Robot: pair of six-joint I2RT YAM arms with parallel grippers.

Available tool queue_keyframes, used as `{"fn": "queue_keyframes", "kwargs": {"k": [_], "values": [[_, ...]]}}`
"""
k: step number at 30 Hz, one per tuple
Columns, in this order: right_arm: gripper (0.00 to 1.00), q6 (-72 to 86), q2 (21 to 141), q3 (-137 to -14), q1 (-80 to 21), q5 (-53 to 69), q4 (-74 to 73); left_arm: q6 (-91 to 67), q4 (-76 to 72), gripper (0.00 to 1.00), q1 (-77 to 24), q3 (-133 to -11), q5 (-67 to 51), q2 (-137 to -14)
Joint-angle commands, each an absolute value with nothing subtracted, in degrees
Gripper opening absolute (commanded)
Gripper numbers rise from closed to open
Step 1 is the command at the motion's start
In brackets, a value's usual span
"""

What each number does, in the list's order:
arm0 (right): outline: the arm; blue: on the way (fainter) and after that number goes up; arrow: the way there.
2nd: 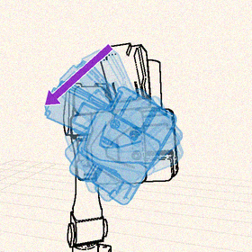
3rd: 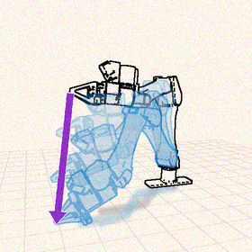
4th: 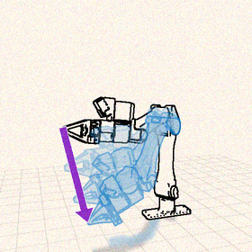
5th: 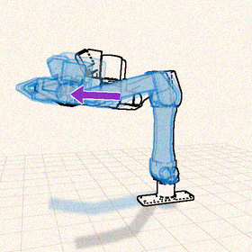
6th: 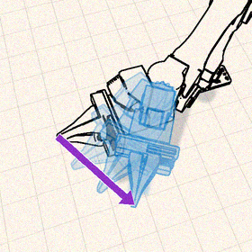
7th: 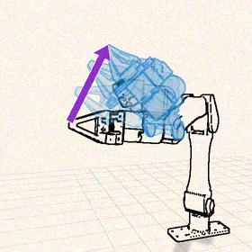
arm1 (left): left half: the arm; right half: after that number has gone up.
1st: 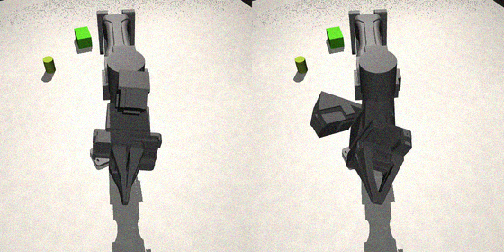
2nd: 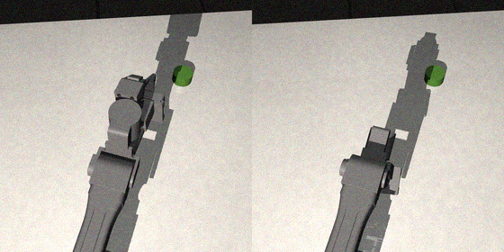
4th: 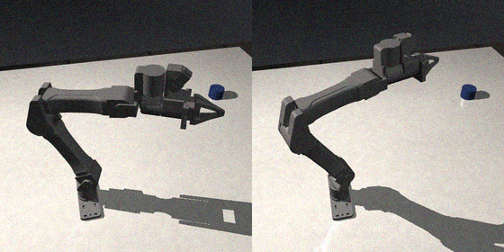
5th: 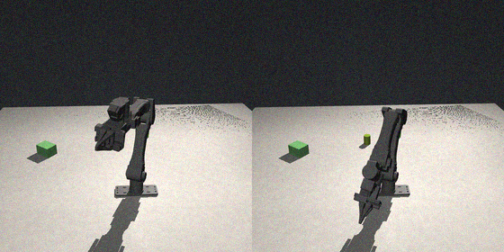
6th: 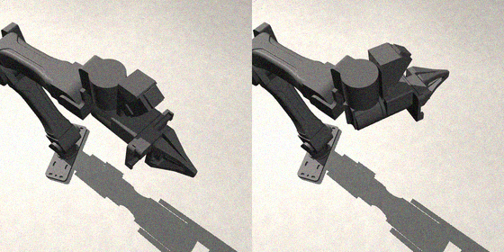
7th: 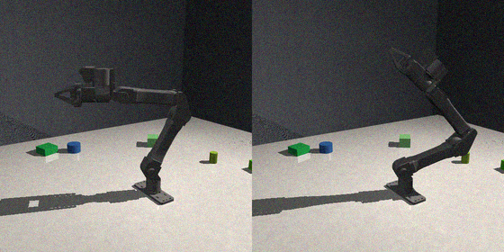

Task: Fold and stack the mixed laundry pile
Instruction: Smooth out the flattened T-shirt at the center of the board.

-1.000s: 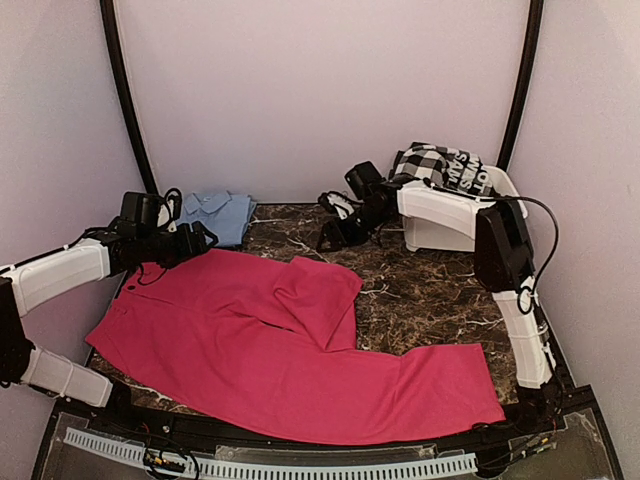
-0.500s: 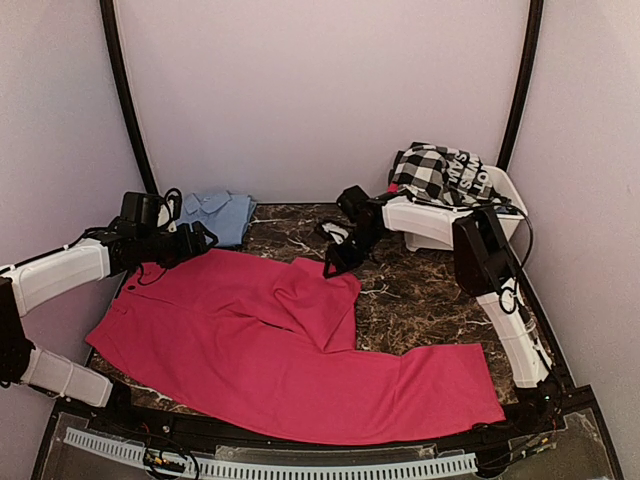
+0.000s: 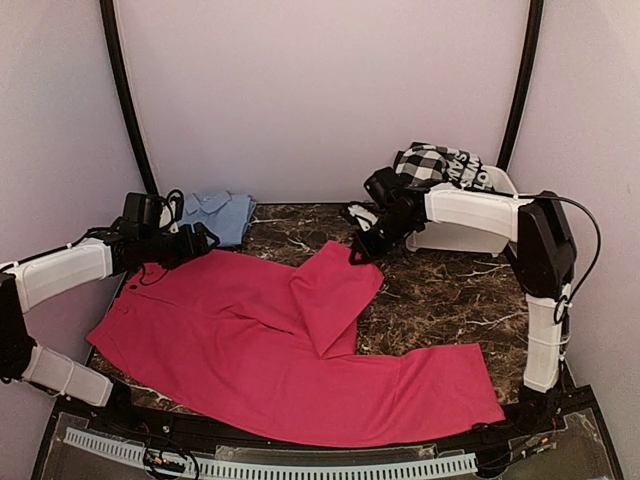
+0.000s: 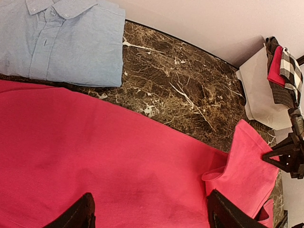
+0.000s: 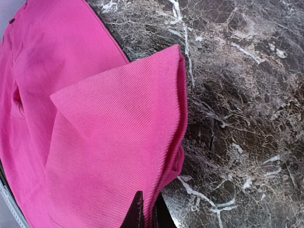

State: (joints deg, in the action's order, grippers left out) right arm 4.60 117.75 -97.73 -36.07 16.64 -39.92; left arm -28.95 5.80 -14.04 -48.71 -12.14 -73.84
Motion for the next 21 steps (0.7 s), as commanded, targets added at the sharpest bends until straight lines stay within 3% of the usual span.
{"fn": "queue_keyframes", "kwargs": {"k": [1,3,7,11,16,21], "values": [[0.05,6.2,115.5,-94.3,-34.2,16.1,-36.7,-29.0,4.1,0.80,-14.2,-49.6,-13.4,-74.5],[0.00,6.0,116.2,-95.0,-33.9,15.6,-38.6,-28.9,4.3,0.80,-14.2,-49.8,-13.3,-74.9],[0.00,8.6,112.1,-91.9,-33.7,9.9,-42.3,-28.6,5.9,0.79,-14.3,-50.6,-11.8,-75.1],[0.00,14.8,99.3,-79.2,-30.7,3.6,-41.9,-28.5,7.2,0.79,-14.2,-51.0,-9.4,-75.5],[0.00,27.6,81.6,-60.0,-23.0,4.1,-37.2,-30.8,8.0,0.79,-14.2,-51.6,-5.8,-77.9],[0.00,33.7,74.0,-52.4,-17.0,0.4,-36.8,-32.4,11.2,0.79,-14.2,-54.9,-0.9,-82.9]]}}
